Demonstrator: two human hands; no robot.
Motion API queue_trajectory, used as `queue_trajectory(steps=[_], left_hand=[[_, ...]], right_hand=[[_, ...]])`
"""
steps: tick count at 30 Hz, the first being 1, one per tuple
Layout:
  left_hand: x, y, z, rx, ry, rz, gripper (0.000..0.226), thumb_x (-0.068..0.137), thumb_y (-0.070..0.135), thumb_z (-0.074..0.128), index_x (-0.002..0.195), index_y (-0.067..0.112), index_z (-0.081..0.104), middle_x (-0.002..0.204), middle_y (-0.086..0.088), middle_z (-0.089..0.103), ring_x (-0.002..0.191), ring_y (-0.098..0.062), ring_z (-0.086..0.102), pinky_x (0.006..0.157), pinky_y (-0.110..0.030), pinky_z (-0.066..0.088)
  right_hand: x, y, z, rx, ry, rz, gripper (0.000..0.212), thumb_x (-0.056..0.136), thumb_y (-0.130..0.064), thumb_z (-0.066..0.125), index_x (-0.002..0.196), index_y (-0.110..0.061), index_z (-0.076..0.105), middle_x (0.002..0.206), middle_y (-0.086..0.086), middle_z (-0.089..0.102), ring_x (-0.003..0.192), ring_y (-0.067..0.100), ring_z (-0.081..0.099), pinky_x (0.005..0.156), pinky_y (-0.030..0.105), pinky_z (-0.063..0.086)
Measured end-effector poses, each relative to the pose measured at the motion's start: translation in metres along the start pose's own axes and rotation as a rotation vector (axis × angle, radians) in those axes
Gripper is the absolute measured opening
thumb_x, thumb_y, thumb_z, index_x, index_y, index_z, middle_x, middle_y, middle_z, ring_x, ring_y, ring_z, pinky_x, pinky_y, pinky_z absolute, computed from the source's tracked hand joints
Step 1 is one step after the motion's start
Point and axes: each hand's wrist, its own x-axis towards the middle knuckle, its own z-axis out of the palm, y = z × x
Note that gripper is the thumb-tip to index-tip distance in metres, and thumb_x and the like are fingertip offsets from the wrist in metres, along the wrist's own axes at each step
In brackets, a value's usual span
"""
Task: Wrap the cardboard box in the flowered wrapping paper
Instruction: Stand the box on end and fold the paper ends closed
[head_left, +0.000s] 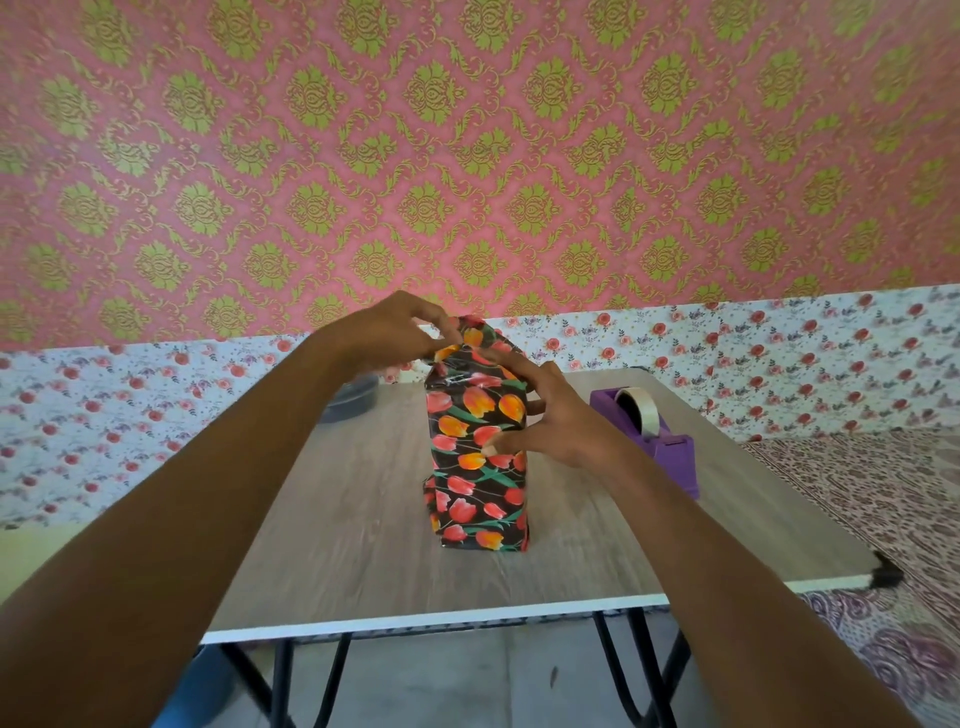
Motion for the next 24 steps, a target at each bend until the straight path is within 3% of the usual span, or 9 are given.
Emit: queue_trajectory(steps=[3,6,8,11,15,18,20,22,24], left_hand=[[-0.010,0.000,-0.004,-0.220,-0.036,-0.162,0.013,0.094,0.011,0.069,0.096,0.019,0.079,0.093,-0.013,0.070,0.073,-0.022,0.057,0.056,-0.032,0.047],[-0.015,-0.001,-0.009,-0.310,-0.112,-0.151,0.013,0.089,0.005,0.073,0.099,0.010,0.079,0.071,-0.008,0.072,0.052,-0.012,0.054,0.047,-0.024,0.044],[-0.018,-0.003,-0.011,-0.290,-0.130,-0.126,0.016,0.086,0.000,0.074,0.097,0.009,0.080,0.065,-0.006,0.070,0.049,-0.010,0.052,0.047,-0.023,0.043],[-0.023,-0.009,-0.010,-0.243,-0.132,-0.098,0.020,0.084,0.003,0.078,0.101,0.013,0.080,0.070,-0.009,0.071,0.050,-0.010,0.054,0.049,-0.023,0.044],[-0.018,-0.009,-0.005,-0.040,-0.136,0.029,0.039,0.083,0.013,0.082,0.115,0.034,0.074,0.080,-0.012,0.075,0.062,-0.015,0.063,0.056,-0.028,0.048],[-0.009,-0.007,-0.011,0.079,-0.209,0.091,0.049,0.086,0.018,0.081,0.130,0.035,0.068,0.102,-0.024,0.071,0.074,-0.037,0.058,0.062,-0.038,0.046],[-0.005,-0.007,-0.014,0.144,-0.252,0.099,0.051,0.088,0.024,0.079,0.135,0.035,0.064,0.116,-0.024,0.069,0.091,-0.046,0.061,0.067,-0.040,0.048],[-0.004,-0.006,-0.016,0.172,-0.289,0.083,0.052,0.089,0.027,0.078,0.138,0.034,0.062,0.122,-0.024,0.067,0.092,-0.037,0.060,0.070,-0.041,0.048],[-0.004,-0.005,-0.018,0.197,-0.341,0.051,0.053,0.090,0.028,0.076,0.140,0.033,0.059,0.126,-0.024,0.064,0.095,-0.029,0.058,0.073,-0.041,0.047]], right_hand=[[-0.001,-0.001,0.000,-0.004,-0.005,0.021,0.098,0.068,-0.022,0.096,0.138,-0.065,0.044,0.130,0.002,0.037,0.127,0.025,0.051,0.106,0.036,0.051],[0.001,0.000,-0.001,-0.015,-0.019,0.038,0.094,0.069,-0.023,0.095,0.131,-0.071,0.043,0.129,-0.001,0.037,0.125,0.023,0.050,0.093,0.014,0.047],[0.002,0.001,-0.001,-0.027,-0.024,0.026,0.093,0.070,-0.024,0.095,0.134,-0.069,0.044,0.128,-0.004,0.038,0.123,0.019,0.049,0.089,0.007,0.043],[0.002,0.000,-0.001,-0.007,-0.022,0.004,0.094,0.068,-0.024,0.096,0.137,-0.065,0.047,0.135,-0.001,0.038,0.126,0.018,0.048,0.096,0.015,0.047],[0.002,0.000,-0.001,0.005,-0.018,0.013,0.097,0.067,-0.021,0.097,0.138,-0.065,0.046,0.143,0.001,0.036,0.130,0.018,0.048,0.095,0.016,0.050],[0.002,-0.001,0.000,0.055,-0.009,0.047,0.107,0.066,-0.014,0.096,0.142,-0.064,0.040,0.145,-0.001,0.034,0.133,0.019,0.048,0.097,0.017,0.053],[0.001,-0.002,0.001,0.072,-0.006,0.040,0.113,0.066,-0.011,0.096,0.147,-0.061,0.035,0.147,-0.002,0.035,0.134,0.019,0.048,0.104,0.031,0.054],[0.000,-0.003,0.002,0.082,0.008,0.049,0.114,0.065,-0.011,0.097,0.149,-0.056,0.035,0.147,-0.001,0.035,0.134,0.019,0.048,0.106,0.037,0.053],[0.001,-0.003,0.001,0.066,0.006,0.045,0.112,0.065,-0.011,0.097,0.148,-0.055,0.038,0.145,0.000,0.037,0.133,0.019,0.049,0.105,0.034,0.054]])
